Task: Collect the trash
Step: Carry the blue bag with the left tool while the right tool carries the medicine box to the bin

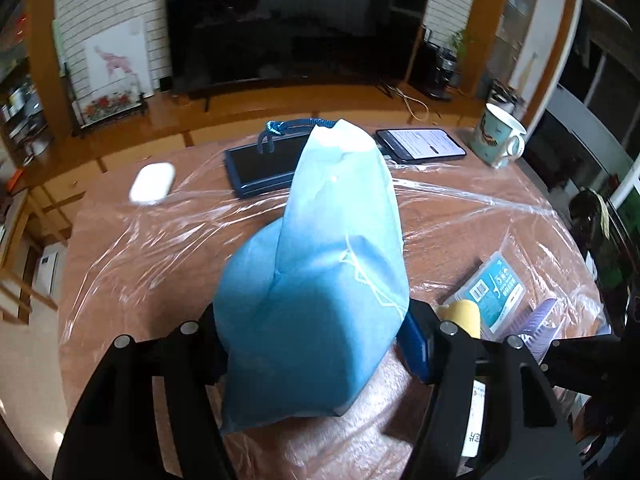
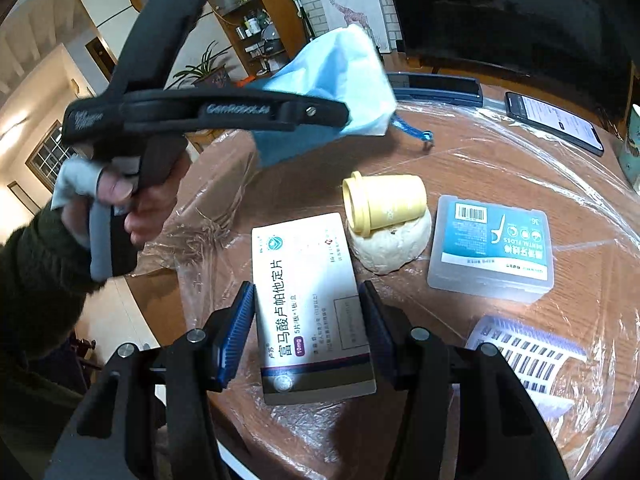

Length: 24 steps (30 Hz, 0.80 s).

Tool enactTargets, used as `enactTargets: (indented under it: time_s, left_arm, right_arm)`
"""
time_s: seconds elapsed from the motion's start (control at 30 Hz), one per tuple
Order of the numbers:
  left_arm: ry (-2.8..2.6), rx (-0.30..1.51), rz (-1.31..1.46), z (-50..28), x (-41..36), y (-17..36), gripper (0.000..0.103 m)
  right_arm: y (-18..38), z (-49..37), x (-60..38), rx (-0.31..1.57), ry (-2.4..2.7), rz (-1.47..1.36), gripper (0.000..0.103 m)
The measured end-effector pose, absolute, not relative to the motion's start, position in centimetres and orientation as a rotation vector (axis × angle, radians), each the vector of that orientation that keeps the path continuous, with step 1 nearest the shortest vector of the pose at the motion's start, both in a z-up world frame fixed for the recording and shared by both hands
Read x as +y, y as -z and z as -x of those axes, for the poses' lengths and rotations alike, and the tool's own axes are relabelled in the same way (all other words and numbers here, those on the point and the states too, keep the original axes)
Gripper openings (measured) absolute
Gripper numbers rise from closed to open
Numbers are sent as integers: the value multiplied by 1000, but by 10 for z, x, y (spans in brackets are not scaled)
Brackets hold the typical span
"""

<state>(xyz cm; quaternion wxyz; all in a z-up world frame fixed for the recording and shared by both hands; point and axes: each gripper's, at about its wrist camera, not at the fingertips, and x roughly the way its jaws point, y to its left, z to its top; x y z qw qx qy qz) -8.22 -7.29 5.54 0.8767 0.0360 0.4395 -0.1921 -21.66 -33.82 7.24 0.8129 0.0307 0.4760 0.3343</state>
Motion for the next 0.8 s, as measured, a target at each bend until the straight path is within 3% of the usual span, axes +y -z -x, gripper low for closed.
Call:
enactTargets:
  time_s: [0.8]
  left_arm:
    - [280, 870, -39, 168, -68, -74, 66]
  right_arm:
    - [-108, 243, -356, 905, -701, -137, 52]
